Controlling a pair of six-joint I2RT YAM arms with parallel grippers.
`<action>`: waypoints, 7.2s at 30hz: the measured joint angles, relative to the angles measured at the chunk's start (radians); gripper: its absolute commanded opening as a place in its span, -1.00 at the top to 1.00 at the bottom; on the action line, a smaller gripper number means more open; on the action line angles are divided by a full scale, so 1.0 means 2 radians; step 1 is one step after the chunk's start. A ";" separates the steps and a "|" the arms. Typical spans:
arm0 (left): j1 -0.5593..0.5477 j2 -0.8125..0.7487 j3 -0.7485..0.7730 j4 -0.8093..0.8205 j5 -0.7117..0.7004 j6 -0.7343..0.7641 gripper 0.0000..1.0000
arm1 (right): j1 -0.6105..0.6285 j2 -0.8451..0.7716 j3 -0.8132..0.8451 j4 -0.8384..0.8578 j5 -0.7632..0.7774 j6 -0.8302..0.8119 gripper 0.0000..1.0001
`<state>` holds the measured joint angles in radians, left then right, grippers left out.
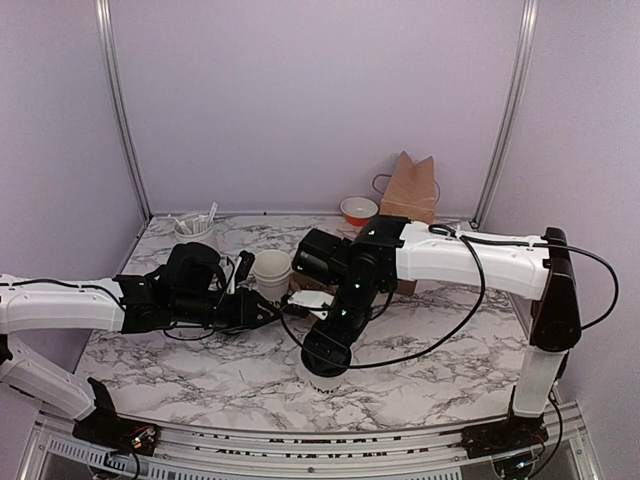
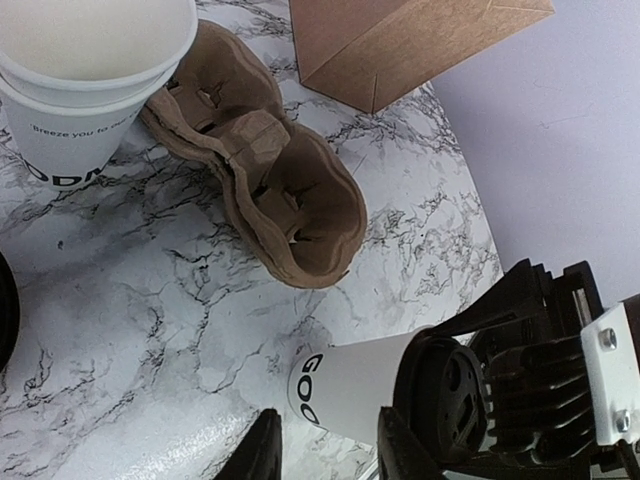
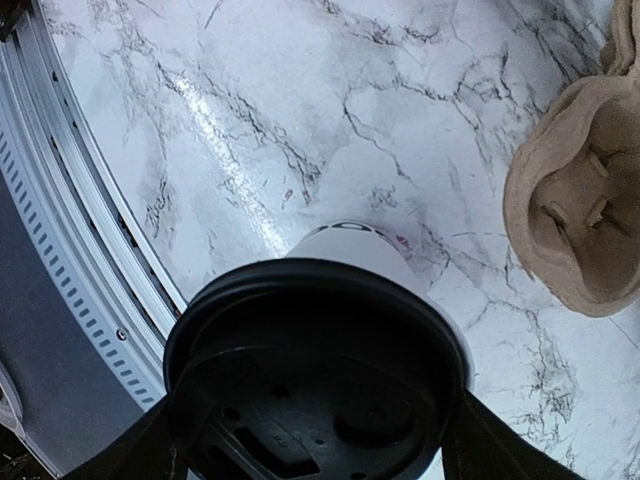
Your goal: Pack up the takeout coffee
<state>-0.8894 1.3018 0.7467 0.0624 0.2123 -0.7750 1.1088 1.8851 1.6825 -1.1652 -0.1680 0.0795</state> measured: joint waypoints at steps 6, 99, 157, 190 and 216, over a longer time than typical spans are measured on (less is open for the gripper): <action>0.000 0.000 0.000 0.000 0.000 0.000 0.31 | 0.000 0.000 0.015 -0.008 0.014 0.004 -0.61; -0.017 0.014 -0.016 0.019 0.007 -0.003 0.31 | 0.003 0.000 0.002 -0.002 0.014 0.026 -0.63; -0.028 0.014 -0.016 0.032 0.007 -0.006 0.31 | 0.019 0.003 0.019 -0.020 0.035 0.039 -0.63; -0.028 0.014 -0.016 0.034 0.007 -0.006 0.31 | 0.019 0.009 0.024 -0.025 0.051 0.043 -0.63; -0.028 0.014 -0.016 0.034 0.007 -0.006 0.31 | 0.018 0.009 0.016 -0.022 0.059 0.043 -0.69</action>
<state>-0.9447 1.3300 0.7147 0.1295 0.2268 -0.7864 1.1454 1.9034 1.7138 -1.2091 -0.0498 0.1658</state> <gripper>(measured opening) 0.345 0.842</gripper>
